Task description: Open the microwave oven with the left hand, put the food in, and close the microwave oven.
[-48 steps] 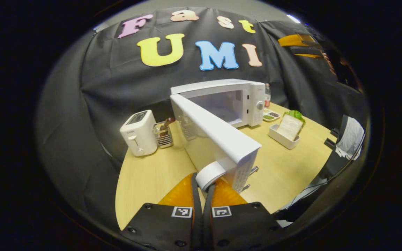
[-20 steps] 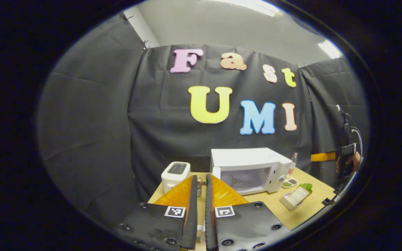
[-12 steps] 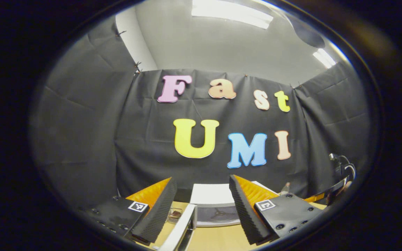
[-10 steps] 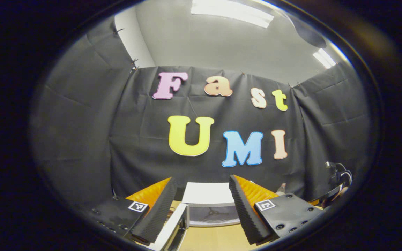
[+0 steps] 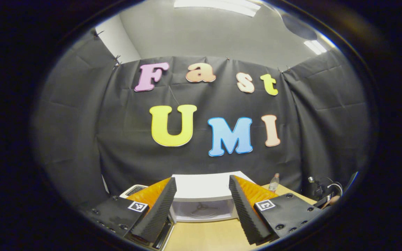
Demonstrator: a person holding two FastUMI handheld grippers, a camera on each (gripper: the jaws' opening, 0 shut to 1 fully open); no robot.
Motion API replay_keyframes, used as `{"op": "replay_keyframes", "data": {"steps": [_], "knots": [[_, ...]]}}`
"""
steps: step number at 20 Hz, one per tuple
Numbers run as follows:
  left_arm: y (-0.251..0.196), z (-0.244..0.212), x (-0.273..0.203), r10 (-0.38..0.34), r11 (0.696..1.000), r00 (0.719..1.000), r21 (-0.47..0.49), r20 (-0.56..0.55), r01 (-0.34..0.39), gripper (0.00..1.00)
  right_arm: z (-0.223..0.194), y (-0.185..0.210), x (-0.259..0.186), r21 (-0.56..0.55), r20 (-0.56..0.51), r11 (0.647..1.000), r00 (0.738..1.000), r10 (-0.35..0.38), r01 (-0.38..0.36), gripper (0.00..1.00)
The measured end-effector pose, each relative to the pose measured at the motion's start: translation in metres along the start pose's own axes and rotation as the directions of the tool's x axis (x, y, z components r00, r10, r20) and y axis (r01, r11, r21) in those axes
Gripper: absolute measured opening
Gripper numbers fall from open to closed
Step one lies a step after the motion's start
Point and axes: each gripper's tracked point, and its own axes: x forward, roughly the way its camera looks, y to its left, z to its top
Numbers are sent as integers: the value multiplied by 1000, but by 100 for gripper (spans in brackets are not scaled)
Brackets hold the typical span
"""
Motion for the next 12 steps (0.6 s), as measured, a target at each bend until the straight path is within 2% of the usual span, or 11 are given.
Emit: {"op": "replay_keyframes", "data": {"steps": [3, 4, 5, 6, 9, 10, 12], "knots": [[-8, -10, 1, 38, 999, 999, -12, -29, -38, 95, -7, 1, 10, 0, -46, 999, 998, 41, -41, 95], [-11, -13, 0, 51, 999, 998, -17, -39, -51, 97, -11, 1, 12, -2, -62, 999, 997, 54, -54, 86], [-14, -17, 0, 61, 998, 997, -19, -49, -62, 96, -14, 1, 15, 1, -78, 998, 995, 68, -69, 84], [-17, -21, -2, 70, 997, 996, -18, -61, -72, 95, -17, 1, 15, 20, -100, 997, 992, 81, -79, 77], [-33, -30, -6, 74, 997, 993, -10, -88, -75, 96, -17, 9, 16, 132, -121, 982, 981, 149, -132, 46], [-38, -31, -8, 69, 998, 993, -4, -92, -70, 96, -20, 10, 16, 138, -125, 979, 978, 168, -150, 35], [-42, -29, -9, 61, 998, 994, 16, -92, -60, 96, -19, 10, 13, 143, -113, 977, 978, 175, -158, 23]]}}
